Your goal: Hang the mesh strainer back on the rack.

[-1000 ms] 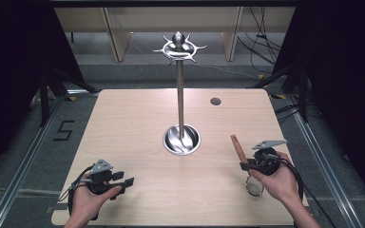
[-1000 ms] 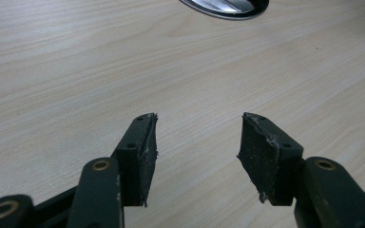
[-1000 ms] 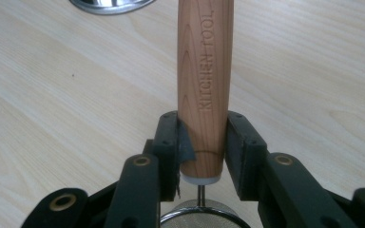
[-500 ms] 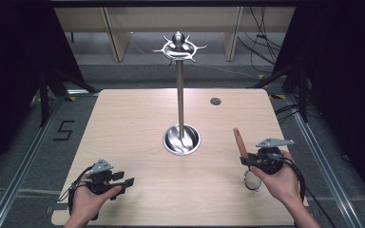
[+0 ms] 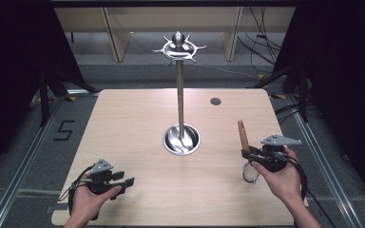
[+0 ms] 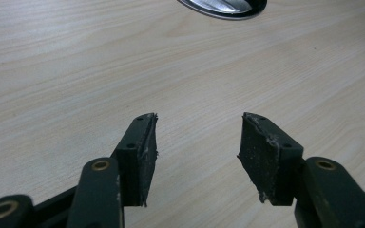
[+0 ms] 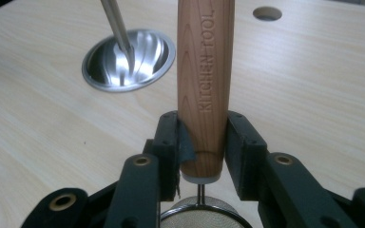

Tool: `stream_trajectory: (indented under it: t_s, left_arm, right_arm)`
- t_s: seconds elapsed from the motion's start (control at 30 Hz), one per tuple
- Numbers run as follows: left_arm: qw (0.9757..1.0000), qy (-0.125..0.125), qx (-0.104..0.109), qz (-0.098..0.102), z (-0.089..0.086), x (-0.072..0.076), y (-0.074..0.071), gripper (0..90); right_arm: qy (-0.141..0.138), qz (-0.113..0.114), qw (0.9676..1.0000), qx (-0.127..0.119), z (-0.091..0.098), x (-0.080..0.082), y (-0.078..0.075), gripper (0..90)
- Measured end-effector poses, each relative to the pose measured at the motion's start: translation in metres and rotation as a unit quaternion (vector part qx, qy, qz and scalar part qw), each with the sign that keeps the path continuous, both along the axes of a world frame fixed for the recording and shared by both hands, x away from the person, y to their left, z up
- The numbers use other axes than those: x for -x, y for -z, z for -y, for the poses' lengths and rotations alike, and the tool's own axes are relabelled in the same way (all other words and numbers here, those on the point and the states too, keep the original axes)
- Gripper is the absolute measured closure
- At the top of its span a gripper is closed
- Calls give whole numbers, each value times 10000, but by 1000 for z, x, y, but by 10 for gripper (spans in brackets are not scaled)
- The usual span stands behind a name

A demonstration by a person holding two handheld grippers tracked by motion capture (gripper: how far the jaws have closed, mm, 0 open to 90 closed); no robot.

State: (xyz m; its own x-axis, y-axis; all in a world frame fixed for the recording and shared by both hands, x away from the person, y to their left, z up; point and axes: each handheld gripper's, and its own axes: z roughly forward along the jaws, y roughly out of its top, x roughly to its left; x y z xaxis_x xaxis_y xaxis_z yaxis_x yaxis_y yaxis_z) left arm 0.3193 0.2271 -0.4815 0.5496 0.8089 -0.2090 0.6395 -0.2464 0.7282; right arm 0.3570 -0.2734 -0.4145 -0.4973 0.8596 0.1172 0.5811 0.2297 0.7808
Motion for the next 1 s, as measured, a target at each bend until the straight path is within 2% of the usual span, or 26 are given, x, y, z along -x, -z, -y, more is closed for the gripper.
stream_trajectory:
  t_s: [0.03,0.13,0.23,0.37,0.47,0.5,0.53,0.6,0.63,0.67,0.7,0.73,0.87,0.9,0.93,1.0]
  left_arm:
    - [10000,0,0,0,0,0,0,457]
    - [10000,-7,1,24,0,0,0,457]
    - [10000,-17,-2,30,0,0,0,457]
    - [10000,-15,-10,7,0,0,0,457]
    - [10000,-27,0,13,0,0,0,456]
    - [10000,-28,2,17,0,0,0,457]
    - [10000,-28,4,18,0,0,0,456]
    - [10000,-33,-2,12,0,1,-1,457]
    - [10000,-26,3,10,0,1,-1,456]
    - [10000,-42,27,12,1,1,0,456]
    - [9999,-76,77,17,1,1,0,456]
    - [10000,-57,69,20,1,1,0,456]
    - [9999,-114,116,34,2,1,0,456]
    - [9999,-110,121,31,1,1,0,456]
    - [9998,-114,126,36,1,1,0,456]
    - [9998,-128,138,46,1,1,1,456]
  right_arm:
    - [-11,172,9998,-57,0,-1,1,690]
    - [-14,171,9998,-35,0,-1,-1,690]
    - [-141,245,9996,21,0,-2,-1,690]
    - [-113,201,9997,-52,0,-2,-2,689]
    - [-137,315,9994,-82,0,-3,-3,690]
    - [-38,125,9994,-308,-3,-1,-3,690]
    - [-56,120,9995,-272,-3,-1,-5,690]
    - [-153,316,9991,-254,-1,-4,-5,690]
    - [-87,175,9988,-438,-4,-2,-6,689]
    - [-78,107,9988,-475,-4,-2,-8,690]
    - [-111,184,9986,-488,-3,-4,-10,690]
    - [-182,383,9982,-420,-2,-7,-10,689]
    - [-101,285,9977,-606,-6,-7,-15,689]
    - [-153,410,9978,-493,-5,-8,-16,690]
    - [-117,405,9974,-591,-7,-8,-18,690]
    - [-149,506,9971,-548,-7,-9,-20,689]
